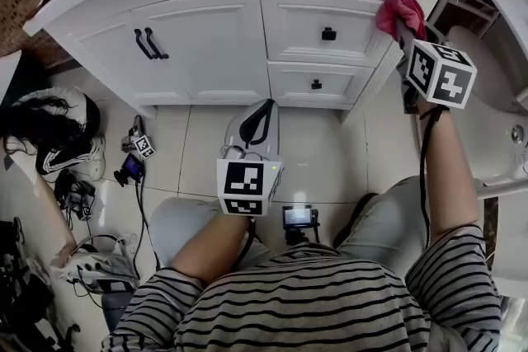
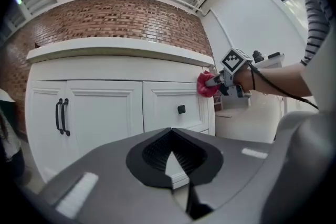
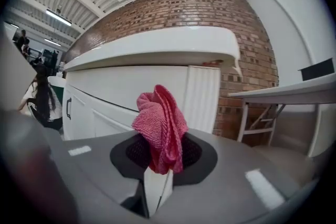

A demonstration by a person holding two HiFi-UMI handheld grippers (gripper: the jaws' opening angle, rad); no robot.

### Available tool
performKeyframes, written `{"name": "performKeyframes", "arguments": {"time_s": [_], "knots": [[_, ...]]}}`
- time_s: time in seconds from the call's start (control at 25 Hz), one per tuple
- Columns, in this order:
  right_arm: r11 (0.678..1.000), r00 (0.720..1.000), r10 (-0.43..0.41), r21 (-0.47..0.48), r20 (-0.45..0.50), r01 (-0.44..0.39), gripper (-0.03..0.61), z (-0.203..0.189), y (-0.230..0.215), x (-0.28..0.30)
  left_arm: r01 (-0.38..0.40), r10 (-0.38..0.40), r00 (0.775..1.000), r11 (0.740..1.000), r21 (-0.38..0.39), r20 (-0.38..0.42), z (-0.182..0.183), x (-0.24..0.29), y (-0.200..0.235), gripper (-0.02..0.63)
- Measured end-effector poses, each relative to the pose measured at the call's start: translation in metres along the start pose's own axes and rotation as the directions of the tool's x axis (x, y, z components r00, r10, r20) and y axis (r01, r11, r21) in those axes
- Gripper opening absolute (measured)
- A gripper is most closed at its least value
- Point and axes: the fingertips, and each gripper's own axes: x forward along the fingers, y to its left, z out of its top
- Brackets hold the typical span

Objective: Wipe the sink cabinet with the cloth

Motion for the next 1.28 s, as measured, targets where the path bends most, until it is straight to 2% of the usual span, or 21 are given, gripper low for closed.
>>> {"name": "performKeyframes", "arguments": {"time_s": [0.12,0.2,0.32,0.44,0.56,0.64,0.8,1.08,1.28], "knots": [[0.997,0.997,-0.068,0.027,-0.022,0.069,0.08,-0.009,-0.027,-0.009,0.0,0.0,1.0,1.0,0.013,0.001,0.001,-0.001,-0.002,0.002],[0.998,0.998,-0.047,0.044,-0.03,0.048,0.077,-0.011,-0.016,-0.012,-0.001,0.001,1.0,1.0,0.014,0.001,0.001,-0.003,-0.001,0.002],[0.992,0.992,0.121,0.043,-0.043,-0.119,0.077,-0.013,0.048,-0.003,-0.006,0.006,1.0,1.0,0.004,0.004,0.003,-0.006,0.002,0.002],[0.948,0.943,0.317,0.001,-0.104,-0.318,0.077,-0.025,0.138,0.02,-0.009,0.009,1.0,1.0,-0.003,0.01,0.005,-0.008,0.003,0.002],[0.908,0.896,0.409,-0.025,-0.174,-0.419,0.077,-0.04,0.206,0.051,-0.016,0.016,1.0,1.0,-0.012,0.011,0.005,-0.01,0.008,0.002],[0.905,0.889,0.407,-0.04,-0.208,-0.424,0.077,-0.048,0.226,0.071,-0.023,0.023,1.0,1.0,-0.018,0.012,0.006,-0.01,0.013,0.002],[0.915,0.898,0.387,-0.036,-0.21,-0.403,0.078,-0.052,0.228,0.086,-0.022,0.023,1.0,0.999,-0.027,0.018,0.009,-0.012,0.018,0.002],[0.939,0.921,0.326,-0.041,-0.213,-0.342,0.077,-0.064,0.199,0.084,-0.012,0.012,1.0,1.0,-0.019,0.015,0.003,-0.011,0.015,0.002],[0.952,0.939,0.295,-0.03,-0.177,-0.305,0.074,-0.059,0.171,0.067,-0.016,0.016,1.0,1.0,-0.006,-0.001,-0.001,-0.01,0.016,0.002]]}}
